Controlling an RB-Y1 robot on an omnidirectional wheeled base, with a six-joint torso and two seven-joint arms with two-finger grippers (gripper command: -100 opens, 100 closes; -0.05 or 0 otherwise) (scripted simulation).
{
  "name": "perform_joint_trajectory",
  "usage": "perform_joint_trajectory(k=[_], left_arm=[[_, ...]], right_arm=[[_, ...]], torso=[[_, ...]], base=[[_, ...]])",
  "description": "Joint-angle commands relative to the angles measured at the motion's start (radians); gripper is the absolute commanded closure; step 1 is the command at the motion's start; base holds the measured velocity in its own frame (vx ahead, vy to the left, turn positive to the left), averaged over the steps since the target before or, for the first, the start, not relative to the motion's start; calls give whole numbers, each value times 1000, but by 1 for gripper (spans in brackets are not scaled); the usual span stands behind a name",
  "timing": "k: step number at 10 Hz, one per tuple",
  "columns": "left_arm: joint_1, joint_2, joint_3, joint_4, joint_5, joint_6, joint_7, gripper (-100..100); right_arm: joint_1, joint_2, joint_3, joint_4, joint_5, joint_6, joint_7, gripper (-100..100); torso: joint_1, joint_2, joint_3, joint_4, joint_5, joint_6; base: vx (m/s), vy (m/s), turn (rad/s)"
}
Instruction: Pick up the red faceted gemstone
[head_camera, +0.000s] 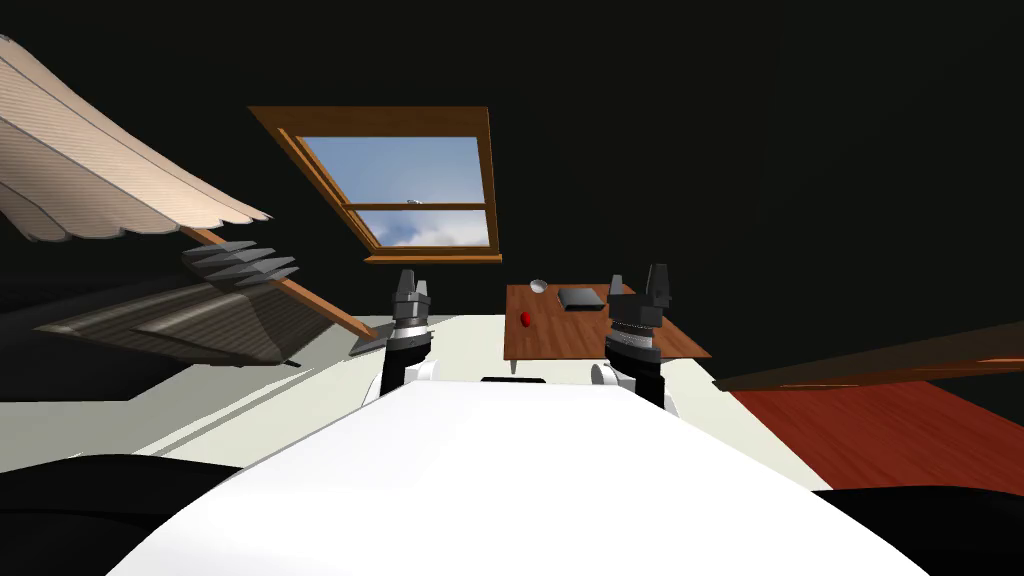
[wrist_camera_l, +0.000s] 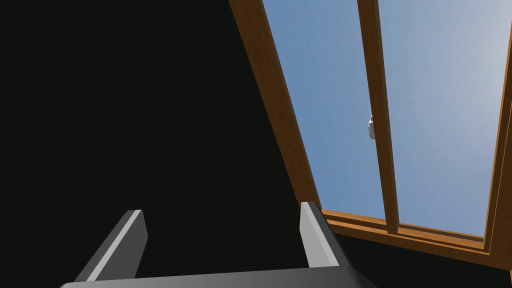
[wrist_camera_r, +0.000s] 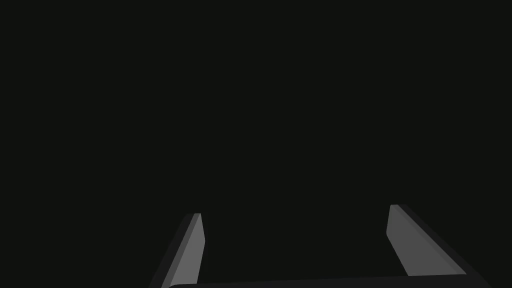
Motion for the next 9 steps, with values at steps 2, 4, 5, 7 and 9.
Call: perform_joint_trajectory(k=[2,4,5,7,9], left_arm=[[0,0,0,0,0,0,0,0],[0,0,0,0,0,0,0,0],[0,0,0,0,0,0,0,0],[0,0,0,0,0,0,0,0],[0,0,0,0,0,0,0,0]], right_arm=[[-18,-63,-28,47,-10,24,26,-100],[-36,-103,-62,95,-21,54,51,-100],[-46,-122,-84,124,-28,73,65,-100],[-57,-142,-109,155,-36,95,79,-100],[-81,-180,-170,225,-54,146,108,-100]], torso=[[4,2,1,0,1,0],[13,4,2,1,3,0],[15,3,2,1,3,0],[17,1,1,0,4,0],[11,0,0,0,2,0]], base=[[-60,118,2],[-49,227,4],[-37,260,11],[-9,212,9],[5,186,31]])
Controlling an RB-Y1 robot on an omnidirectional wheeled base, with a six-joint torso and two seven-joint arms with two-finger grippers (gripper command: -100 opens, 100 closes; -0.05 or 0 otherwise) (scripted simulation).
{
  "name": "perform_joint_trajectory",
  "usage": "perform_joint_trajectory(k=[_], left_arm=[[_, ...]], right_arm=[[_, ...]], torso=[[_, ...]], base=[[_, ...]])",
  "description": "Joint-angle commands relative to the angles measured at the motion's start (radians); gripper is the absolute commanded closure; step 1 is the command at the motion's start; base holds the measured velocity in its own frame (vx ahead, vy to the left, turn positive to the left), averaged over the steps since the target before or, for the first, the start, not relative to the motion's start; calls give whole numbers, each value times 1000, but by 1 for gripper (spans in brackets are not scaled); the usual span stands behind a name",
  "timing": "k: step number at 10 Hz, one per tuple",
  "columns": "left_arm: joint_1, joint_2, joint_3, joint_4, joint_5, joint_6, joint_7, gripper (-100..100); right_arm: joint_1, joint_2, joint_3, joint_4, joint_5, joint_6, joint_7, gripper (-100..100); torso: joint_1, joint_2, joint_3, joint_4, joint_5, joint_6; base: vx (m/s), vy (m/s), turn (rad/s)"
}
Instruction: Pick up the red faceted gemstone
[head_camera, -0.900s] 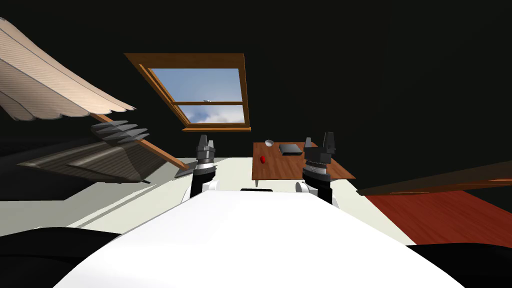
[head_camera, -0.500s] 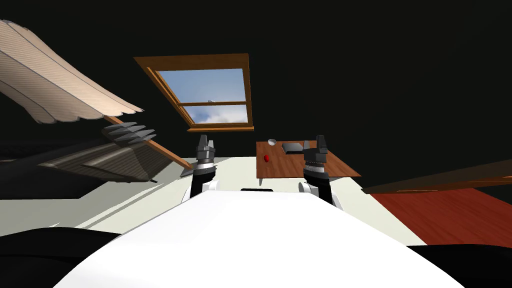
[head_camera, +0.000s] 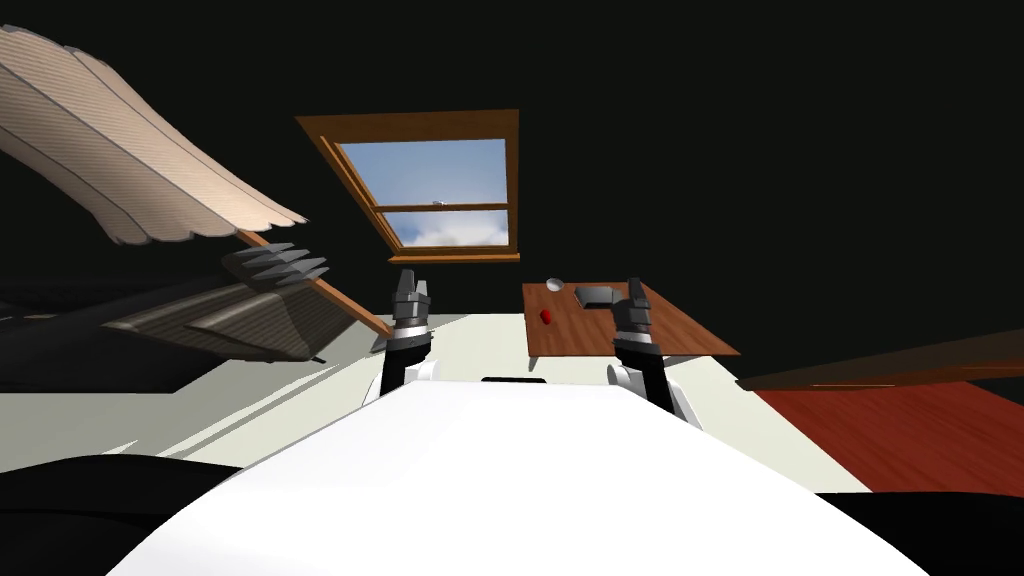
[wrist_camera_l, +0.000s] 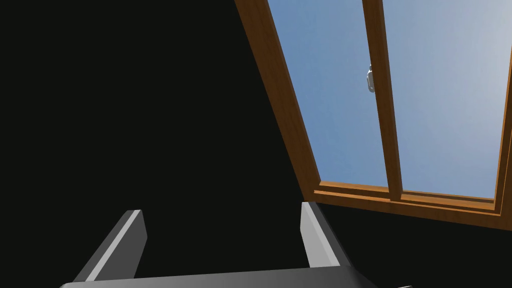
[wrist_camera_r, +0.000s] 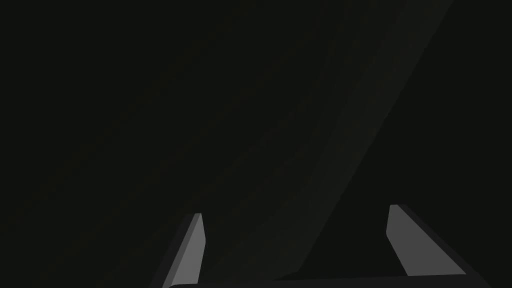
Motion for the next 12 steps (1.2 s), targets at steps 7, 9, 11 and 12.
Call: perform_joint_trajectory(k=[7,9,11,12], left_arm=[[0,0,0,0,0,0,0,0],[0,0,0,0,0,0,0,0],[0,0,0,0,0,0,0,0],[0,0,0,0,0,0,0,0]], right_arm=[[-58,-82,-174,185,-53,170,55,-100],[-72,-98,-218,224,-67,215,63,-100],[-85,-112,-262,266,-80,261,69,-100],[-85,-112,-262,278,-80,261,69,-100]], torso=[[-4,-3,-2,-1,-1,0],[-5,-4,-2,-1,-1,0],[-6,-5,-3,-1,-1,0],[-6,-6,-4,-1,-1,0]], base=[[32,173,24],[80,137,30],[97,117,25],[104,113,15]])
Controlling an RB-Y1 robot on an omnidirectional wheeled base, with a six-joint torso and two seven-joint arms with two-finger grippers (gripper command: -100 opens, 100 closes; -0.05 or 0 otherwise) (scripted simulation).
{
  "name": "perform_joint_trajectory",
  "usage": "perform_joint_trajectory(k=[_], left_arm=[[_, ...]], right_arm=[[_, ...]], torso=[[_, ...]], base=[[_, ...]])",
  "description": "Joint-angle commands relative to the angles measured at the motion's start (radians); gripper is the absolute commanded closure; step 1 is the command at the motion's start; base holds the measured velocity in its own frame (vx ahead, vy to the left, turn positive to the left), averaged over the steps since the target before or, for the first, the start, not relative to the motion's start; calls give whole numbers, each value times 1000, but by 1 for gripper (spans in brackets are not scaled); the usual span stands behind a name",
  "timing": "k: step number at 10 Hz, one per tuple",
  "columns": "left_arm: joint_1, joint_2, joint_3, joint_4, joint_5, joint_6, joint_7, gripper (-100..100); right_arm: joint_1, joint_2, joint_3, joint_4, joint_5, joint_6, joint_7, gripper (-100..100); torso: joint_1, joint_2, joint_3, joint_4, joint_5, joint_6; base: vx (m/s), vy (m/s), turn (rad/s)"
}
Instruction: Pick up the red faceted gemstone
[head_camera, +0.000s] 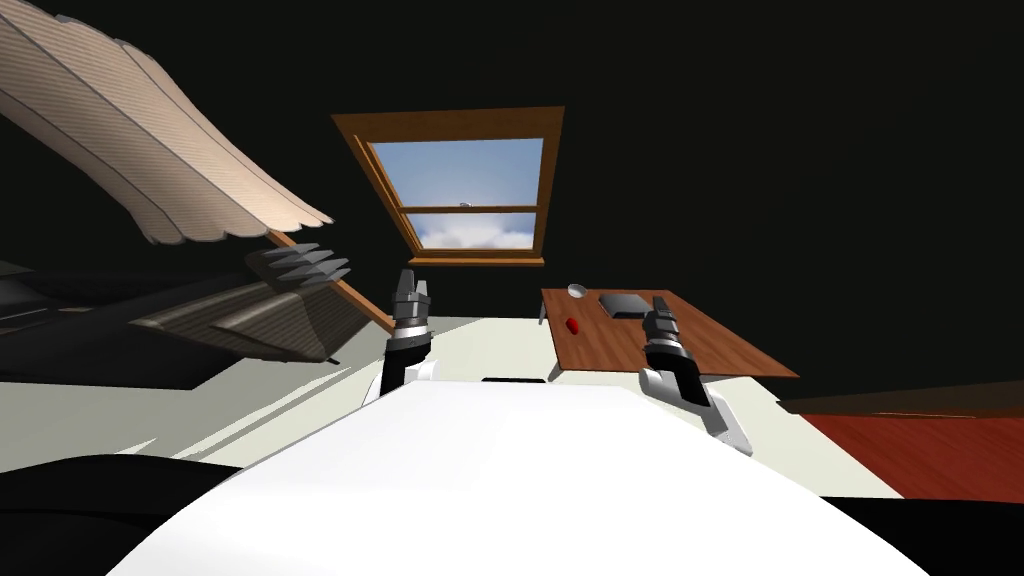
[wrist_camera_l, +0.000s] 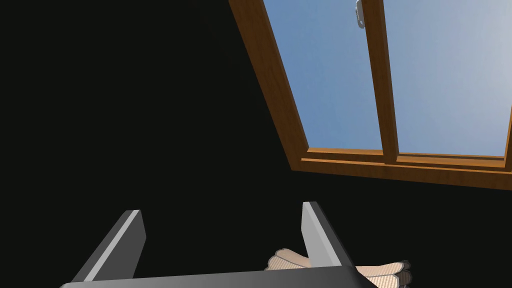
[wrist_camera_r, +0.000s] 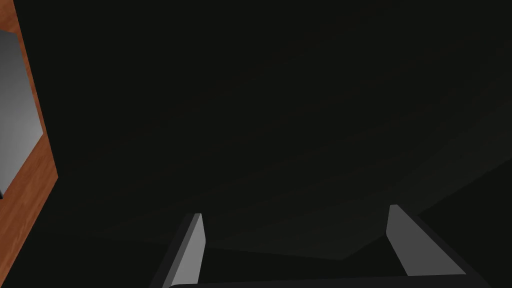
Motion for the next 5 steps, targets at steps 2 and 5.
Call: perform_joint_trajectory(k=[2,5], left_arm=[[0,0,0,0,0,0,0,0],[0,0,0,0,0,0,0,0]], right_arm=[[-23,-21,-54,71,-17,45,4,-100],[-36,-33,-100,132,-31,95,5,-100]], torso=[[-3,3,2,1,-1,0],[-4,3,2,1,-1,0]], base=[[70,73,25],[81,81,21]])
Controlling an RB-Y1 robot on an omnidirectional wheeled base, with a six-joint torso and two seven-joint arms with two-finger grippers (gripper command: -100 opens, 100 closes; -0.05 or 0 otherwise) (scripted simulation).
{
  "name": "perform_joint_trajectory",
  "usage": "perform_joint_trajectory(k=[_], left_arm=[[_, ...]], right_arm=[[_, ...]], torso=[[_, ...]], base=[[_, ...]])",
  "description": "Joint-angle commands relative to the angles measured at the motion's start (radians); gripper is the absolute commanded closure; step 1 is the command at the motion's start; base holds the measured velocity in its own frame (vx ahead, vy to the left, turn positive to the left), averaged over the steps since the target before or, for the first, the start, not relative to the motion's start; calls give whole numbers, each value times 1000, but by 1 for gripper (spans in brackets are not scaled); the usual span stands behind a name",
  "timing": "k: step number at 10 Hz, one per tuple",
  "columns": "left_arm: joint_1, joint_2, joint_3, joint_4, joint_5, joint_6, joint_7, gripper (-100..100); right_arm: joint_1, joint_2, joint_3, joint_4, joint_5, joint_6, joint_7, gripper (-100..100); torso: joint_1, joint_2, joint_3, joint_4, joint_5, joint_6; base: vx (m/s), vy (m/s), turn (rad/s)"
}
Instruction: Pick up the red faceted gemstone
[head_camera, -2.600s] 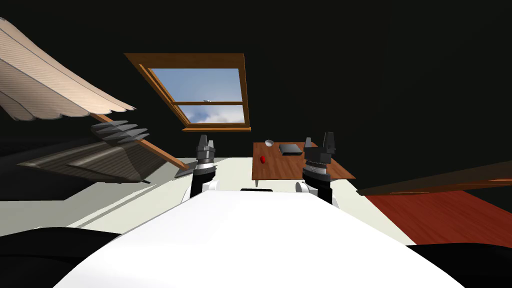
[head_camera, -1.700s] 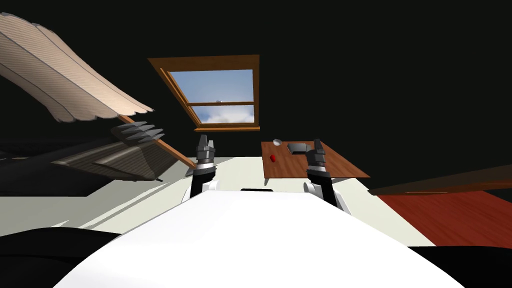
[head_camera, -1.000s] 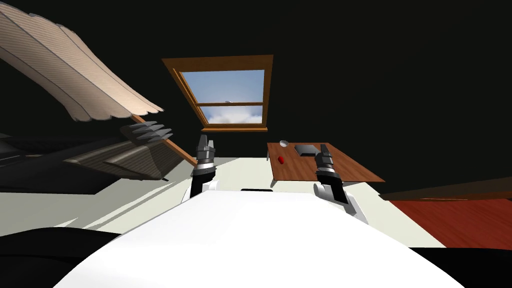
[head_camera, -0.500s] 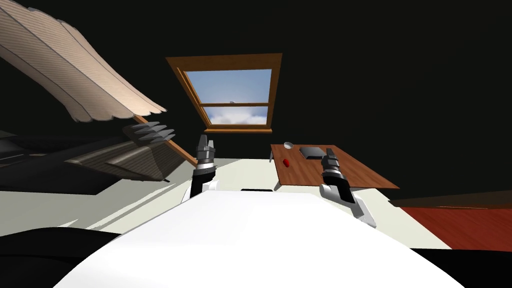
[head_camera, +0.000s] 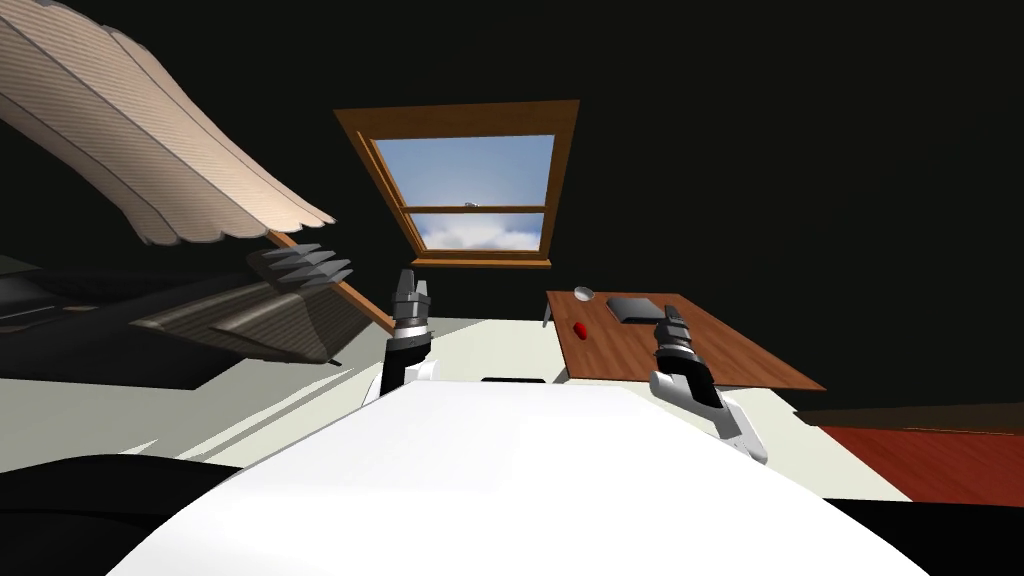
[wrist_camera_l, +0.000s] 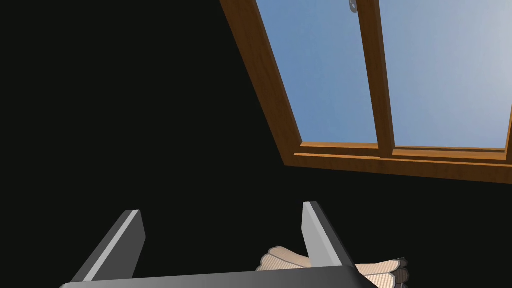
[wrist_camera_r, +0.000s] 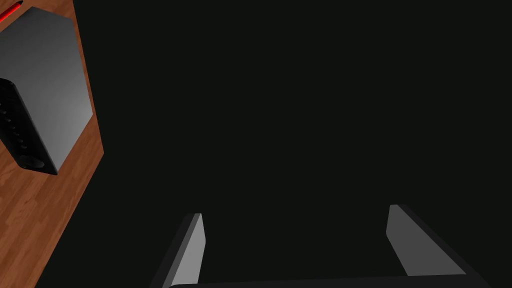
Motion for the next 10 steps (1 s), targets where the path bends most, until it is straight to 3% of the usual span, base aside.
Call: perform_joint_trajectory(k=[1,2,4,5,6,7,8,9,10], left_arm=[[0,0,0,0,0,0,0,0],[0,0,0,0,0,0,0,0],[0,0,0,0,0,0,0,0],[0,0,0,0,0,0,0,0],[0,0,0,0,0,0,0,0],[0,0,0,0,0,0,0,0],[0,0,0,0,0,0,0,0],[0,0,0,0,0,0,0,0],[0,0,0,0,0,0,0,0]], right_arm=[[-7,-5,-22,42,-7,25,1,-100],[-20,-15,-66,70,-21,74,1,-100],[-20,-15,-69,101,-21,77,1,-100],[-34,-25,-117,151,-36,119,-1,-100],[-34,-25,-117,160,-36,131,-1,-100],[-47,-33,-160,191,-51,170,-6,-100],[-47,-33,-165,216,-51,186,-6,-100],[-60,-41,-207,249,-67,225,-12,-100],[-60,-41,-213,284,-67,242,-12,-100]], torso=[[0,0,0,0,0,0],[0,-1,-1,0,0,0],[1,-3,-2,-1,0,0],[-3,1,0,0,0,0],[-2,-2,-1,0,0,0],[-3,-2,-1,-1,0,0],[0,-5,-3,-1,0,0],[0,-4,-3,-1,0,0],[0,-5,-3,-1,0,0]], base=[[112,94,18],[160,109,51],[97,72,3],[134,51,45],[121,58,29],[177,96,54],[163,93,17],[172,91,47],[159,59,20]])
